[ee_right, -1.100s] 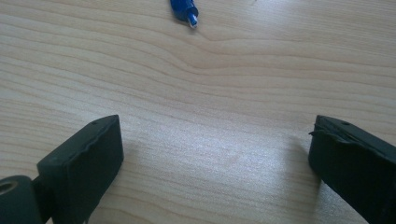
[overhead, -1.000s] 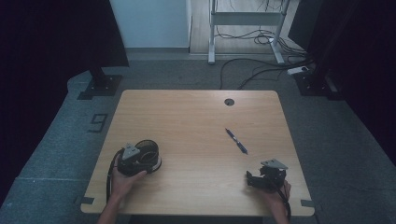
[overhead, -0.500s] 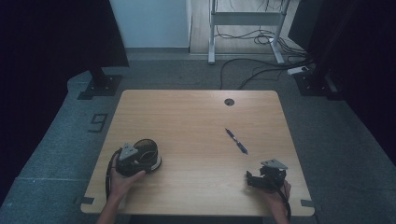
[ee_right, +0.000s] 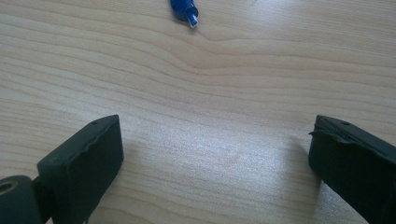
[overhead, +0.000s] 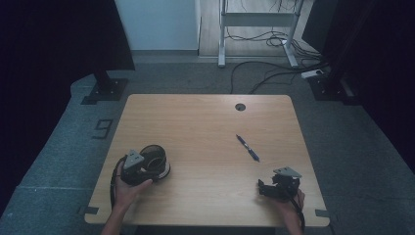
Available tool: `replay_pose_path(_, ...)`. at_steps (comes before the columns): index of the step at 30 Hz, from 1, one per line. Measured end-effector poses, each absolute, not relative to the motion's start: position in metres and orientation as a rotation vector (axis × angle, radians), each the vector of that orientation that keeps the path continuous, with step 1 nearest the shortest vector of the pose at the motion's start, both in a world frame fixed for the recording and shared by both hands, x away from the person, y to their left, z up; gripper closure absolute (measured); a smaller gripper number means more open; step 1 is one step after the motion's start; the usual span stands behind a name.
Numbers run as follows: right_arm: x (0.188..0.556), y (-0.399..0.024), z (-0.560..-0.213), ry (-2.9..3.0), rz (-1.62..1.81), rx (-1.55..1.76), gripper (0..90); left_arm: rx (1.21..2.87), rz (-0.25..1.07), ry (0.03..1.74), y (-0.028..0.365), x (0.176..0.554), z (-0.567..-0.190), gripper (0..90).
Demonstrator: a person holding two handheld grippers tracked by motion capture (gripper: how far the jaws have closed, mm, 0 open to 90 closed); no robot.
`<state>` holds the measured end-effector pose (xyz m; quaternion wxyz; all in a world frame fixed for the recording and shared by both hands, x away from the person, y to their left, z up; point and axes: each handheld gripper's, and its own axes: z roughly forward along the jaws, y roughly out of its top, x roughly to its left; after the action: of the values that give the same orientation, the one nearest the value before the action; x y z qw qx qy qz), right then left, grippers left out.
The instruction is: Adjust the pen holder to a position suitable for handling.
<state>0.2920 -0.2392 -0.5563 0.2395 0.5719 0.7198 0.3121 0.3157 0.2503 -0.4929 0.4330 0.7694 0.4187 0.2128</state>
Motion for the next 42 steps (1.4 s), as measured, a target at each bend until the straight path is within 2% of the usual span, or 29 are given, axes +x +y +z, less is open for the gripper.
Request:
replay_pose_path(22, 0.292, -0.239, -0.556, 1.97, 0.854, 1.566, 2.7, 1.901, 0.518, 1.009, 0.24, 0.314, -0.482, 9.3)
replay_pose_path(42, 0.292, -0.239, -0.556, 1.965, 0.852, 1.569, 3.4, 1.905, 0.497, 0.955, 0.216, 0.327, -0.47, 9.3)
